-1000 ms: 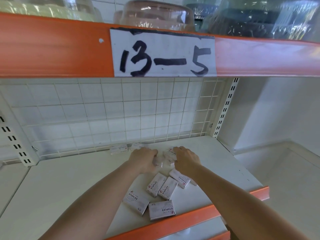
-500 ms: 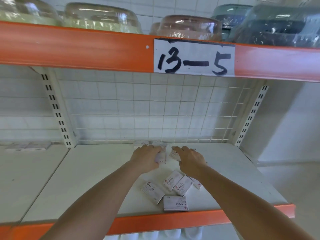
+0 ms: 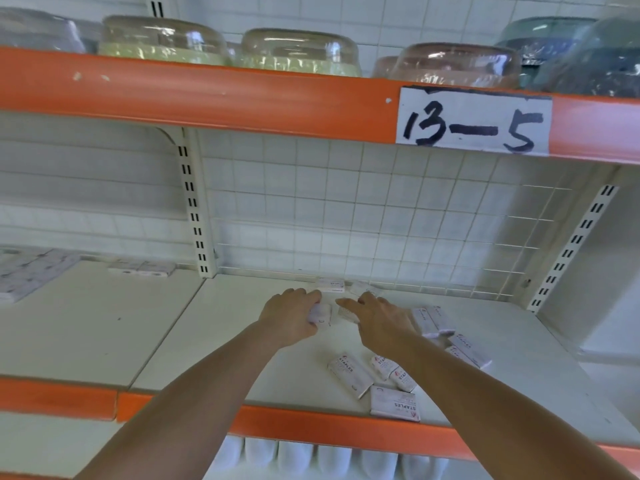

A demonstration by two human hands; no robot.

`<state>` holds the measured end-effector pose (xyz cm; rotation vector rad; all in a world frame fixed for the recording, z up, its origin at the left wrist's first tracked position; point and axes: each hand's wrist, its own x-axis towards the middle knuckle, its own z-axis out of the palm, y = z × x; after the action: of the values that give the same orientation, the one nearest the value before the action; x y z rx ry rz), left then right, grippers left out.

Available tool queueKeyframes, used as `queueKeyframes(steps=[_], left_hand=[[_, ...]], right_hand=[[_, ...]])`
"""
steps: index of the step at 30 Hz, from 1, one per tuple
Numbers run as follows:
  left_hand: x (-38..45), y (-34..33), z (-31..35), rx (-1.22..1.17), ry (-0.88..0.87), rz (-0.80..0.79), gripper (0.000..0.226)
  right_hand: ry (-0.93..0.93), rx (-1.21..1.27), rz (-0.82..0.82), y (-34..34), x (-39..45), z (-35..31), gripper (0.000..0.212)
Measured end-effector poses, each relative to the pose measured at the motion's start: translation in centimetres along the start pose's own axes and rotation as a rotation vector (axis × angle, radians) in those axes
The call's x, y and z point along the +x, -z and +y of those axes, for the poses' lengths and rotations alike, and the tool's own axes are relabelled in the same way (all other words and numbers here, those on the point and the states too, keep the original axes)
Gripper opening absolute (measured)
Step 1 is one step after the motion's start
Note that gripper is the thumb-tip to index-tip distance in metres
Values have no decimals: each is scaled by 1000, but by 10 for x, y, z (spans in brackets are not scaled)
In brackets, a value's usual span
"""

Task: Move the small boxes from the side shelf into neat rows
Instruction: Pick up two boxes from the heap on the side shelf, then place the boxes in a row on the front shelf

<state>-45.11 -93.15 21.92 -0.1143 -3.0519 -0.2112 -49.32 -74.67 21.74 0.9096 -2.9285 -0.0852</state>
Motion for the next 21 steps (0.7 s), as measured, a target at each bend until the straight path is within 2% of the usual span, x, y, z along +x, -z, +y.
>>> queueKeyframes(steps=[9,21], left_hand=[[-29,15,-62,6,5,41,29],[-81,37,-174,26,42,31,29]], right_hand=[[19,5,27,10,14,-58,66],[23,10,44,17,41,-177,66]])
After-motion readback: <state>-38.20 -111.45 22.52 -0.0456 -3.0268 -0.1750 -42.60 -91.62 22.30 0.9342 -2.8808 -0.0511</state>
